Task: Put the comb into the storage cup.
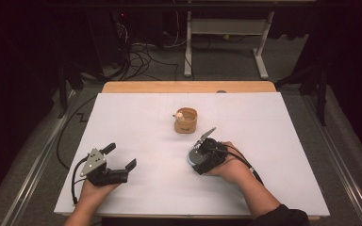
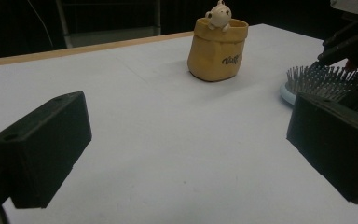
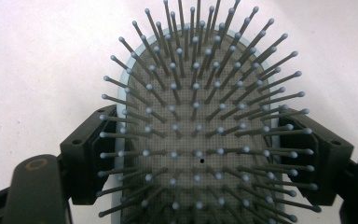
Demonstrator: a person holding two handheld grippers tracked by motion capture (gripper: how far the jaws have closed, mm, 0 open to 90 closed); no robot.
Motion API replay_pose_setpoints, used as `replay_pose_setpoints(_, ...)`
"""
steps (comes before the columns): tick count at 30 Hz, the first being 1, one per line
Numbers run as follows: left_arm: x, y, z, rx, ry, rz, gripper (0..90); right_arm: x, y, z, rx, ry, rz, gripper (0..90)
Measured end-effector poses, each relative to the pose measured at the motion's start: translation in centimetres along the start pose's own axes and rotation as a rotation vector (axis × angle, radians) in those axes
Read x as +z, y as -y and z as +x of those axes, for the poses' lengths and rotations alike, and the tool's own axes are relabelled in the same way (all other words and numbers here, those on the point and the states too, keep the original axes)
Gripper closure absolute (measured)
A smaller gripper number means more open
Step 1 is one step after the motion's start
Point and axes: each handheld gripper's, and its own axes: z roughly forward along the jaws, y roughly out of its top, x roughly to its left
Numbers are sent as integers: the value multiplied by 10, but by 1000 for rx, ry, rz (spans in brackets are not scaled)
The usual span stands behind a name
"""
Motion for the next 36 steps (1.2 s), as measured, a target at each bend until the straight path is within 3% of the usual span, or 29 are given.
replay_pose_setpoints(9, -1, 0, 2, 1, -3, -1, 4, -12, 1, -2, 22, 21, -61, 209)
replay_pose_setpoints(23, -2, 0, 2, -4, -6, -8, 5, -47, 6, -5, 58, 94, -287, 209)
replay_pose_setpoints(36, -1, -1, 2, -10, -8, -6, 17, -54, 11, -6, 74, 126, -397, 208)
